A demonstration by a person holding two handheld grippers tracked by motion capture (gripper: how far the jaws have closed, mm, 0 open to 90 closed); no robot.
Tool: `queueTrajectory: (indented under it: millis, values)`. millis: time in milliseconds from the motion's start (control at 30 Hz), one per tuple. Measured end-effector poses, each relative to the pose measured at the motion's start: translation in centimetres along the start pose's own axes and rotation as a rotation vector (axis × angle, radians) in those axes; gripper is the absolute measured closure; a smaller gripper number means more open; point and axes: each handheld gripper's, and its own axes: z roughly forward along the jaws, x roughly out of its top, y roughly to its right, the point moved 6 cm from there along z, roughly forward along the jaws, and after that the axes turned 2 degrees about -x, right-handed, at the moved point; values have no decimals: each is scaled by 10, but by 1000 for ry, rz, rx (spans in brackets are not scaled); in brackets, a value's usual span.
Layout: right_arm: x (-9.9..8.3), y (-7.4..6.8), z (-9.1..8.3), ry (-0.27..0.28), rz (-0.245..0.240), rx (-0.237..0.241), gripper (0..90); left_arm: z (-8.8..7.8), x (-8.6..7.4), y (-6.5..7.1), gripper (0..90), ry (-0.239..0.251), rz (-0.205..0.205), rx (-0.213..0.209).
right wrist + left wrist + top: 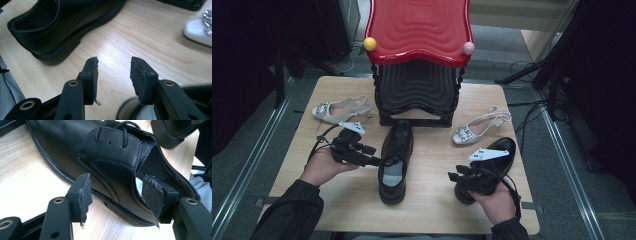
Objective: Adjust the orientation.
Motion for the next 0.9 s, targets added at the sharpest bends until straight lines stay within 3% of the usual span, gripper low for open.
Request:
queueTrajectory:
  millis: [267,467,767,900]
  values:
    - [-6,8,-19,14,27,-21,607,2,3,-1,405,-4,2,2]
    - [-14,13,-28,-7,37,-52,610,3,6,-2,405,-7,5,-2]
    - [-30,15,-18,-83,59,-45,627,4,7,-3,405,-5,2,-4]
    - [-30,13,-8,-108,65,-17,700,3,7,-4,405,1,-5,-2]
